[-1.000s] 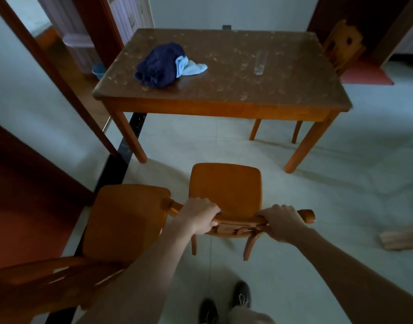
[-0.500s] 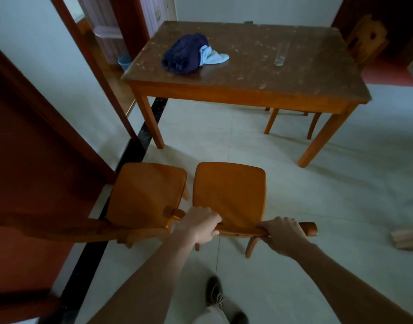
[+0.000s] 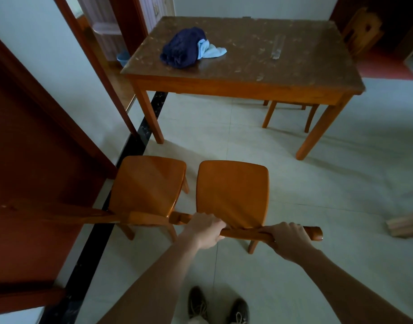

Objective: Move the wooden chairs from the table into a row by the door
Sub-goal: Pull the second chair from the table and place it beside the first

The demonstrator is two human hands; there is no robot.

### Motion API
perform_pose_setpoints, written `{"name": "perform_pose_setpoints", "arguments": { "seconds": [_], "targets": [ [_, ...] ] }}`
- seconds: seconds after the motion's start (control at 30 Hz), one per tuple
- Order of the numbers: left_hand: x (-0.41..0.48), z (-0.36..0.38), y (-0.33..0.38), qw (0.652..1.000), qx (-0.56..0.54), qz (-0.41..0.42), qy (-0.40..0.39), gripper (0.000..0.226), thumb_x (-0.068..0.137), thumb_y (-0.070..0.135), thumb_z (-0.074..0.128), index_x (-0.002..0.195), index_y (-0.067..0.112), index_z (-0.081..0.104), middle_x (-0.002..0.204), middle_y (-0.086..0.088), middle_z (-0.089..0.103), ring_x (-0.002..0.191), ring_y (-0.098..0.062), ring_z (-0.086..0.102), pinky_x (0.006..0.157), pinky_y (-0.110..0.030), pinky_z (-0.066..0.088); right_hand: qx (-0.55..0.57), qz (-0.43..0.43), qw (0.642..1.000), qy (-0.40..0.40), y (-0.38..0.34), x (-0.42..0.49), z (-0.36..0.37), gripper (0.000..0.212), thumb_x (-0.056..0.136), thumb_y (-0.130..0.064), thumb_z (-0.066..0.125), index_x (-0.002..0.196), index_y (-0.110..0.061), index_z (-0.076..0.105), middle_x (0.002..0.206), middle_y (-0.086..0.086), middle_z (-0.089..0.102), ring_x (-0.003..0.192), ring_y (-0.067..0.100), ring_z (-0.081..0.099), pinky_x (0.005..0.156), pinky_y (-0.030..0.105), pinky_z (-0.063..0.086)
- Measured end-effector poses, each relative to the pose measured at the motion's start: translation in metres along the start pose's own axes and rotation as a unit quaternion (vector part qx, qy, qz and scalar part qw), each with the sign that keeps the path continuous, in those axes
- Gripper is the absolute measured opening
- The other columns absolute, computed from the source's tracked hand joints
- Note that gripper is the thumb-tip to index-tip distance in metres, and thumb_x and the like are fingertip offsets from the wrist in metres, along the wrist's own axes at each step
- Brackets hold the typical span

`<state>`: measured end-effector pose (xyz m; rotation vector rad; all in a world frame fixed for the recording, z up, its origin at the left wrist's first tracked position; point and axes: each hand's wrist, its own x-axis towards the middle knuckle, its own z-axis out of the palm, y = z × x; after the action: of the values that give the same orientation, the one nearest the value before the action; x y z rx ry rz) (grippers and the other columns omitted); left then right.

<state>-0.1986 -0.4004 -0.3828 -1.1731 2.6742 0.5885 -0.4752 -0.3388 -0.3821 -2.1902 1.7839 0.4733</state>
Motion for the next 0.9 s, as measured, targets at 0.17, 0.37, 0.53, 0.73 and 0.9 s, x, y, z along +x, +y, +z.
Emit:
{"name": "perform_pose_setpoints", "arguments": {
  "seconds": [0.17, 0.37, 0.53, 0.73, 0.9],
  "targets": [
    [0.001, -0.007, -0.008, 0.998, -0.048, -0.007, -0.043, 0.040, 0.098, 0.041, 0.071, 0.133, 0.025, 0.061, 0.097, 0.005, 0.072, 0.080, -0.017, 0.074, 0.066, -0.031, 0.055, 0.057, 0.017, 0.998, 0.000, 0.000, 0.000, -0.009, 0.050, 0.094, -0.064, 0.062, 0.141, -0.049, 0.052, 0.138, -0.018, 0.064, 0.131, 0.017, 0.063, 0.116, 0.045, 0.043],
    [-0.007, -0.020, -0.042, 0.992, 0.069, -0.060, -0.091, 0.072, 0.093, 0.040, 0.077, 0.155, 0.038, 0.041, 0.147, 0.003, 0.063, 0.132, -0.024, 0.061, 0.116, -0.056, 0.041, 0.044, 0.129, 0.991, 0.013, 0.034, -0.018, -0.008, 0.095, 0.077, -0.084, 0.064, 0.158, -0.057, 0.021, 0.171, -0.013, 0.029, 0.158, 0.028, 0.031, 0.127, 0.056, 0.021],
    [-0.007, -0.016, -0.050, 0.984, 0.107, -0.073, -0.120, 0.016, 0.102, 0.019, 0.065, 0.118, 0.015, 0.068, 0.094, -0.003, 0.070, 0.075, -0.018, 0.068, 0.064, -0.030, 0.050, -0.030, 0.095, 0.994, 0.034, 0.038, -0.012, -0.005, 0.053, 0.088, -0.086, 0.043, 0.133, -0.061, 0.056, 0.102, -0.023, 0.072, 0.098, 0.004, 0.071, 0.072, 0.023, 0.052],
    [-0.013, -0.016, -0.067, 0.985, 0.116, -0.061, -0.110, 0.013, 0.101, 0.015, 0.067, 0.114, 0.014, 0.068, 0.088, -0.002, 0.067, 0.074, -0.019, 0.066, 0.067, -0.031, 0.052, -0.059, 0.081, 0.995, 0.029, 0.022, -0.011, -0.003, 0.049, 0.094, -0.081, 0.034, 0.137, -0.063, 0.049, 0.098, -0.022, 0.072, 0.093, 0.003, 0.070, 0.064, 0.023, 0.043],
    [-0.025, -0.016, -0.083, 0.985, 0.107, -0.074, -0.114, 0.019, 0.103, 0.017, 0.066, 0.122, 0.015, 0.067, 0.097, -0.005, 0.071, 0.083, -0.021, 0.072, 0.080, -0.037, 0.063, -0.044, 0.081, 0.995, 0.033, 0.004, -0.002, -0.005, 0.047, 0.095, -0.079, 0.037, 0.135, -0.060, 0.053, 0.102, -0.022, 0.072, 0.098, 0.004, 0.070, 0.073, 0.025, 0.051]
  ]
}}
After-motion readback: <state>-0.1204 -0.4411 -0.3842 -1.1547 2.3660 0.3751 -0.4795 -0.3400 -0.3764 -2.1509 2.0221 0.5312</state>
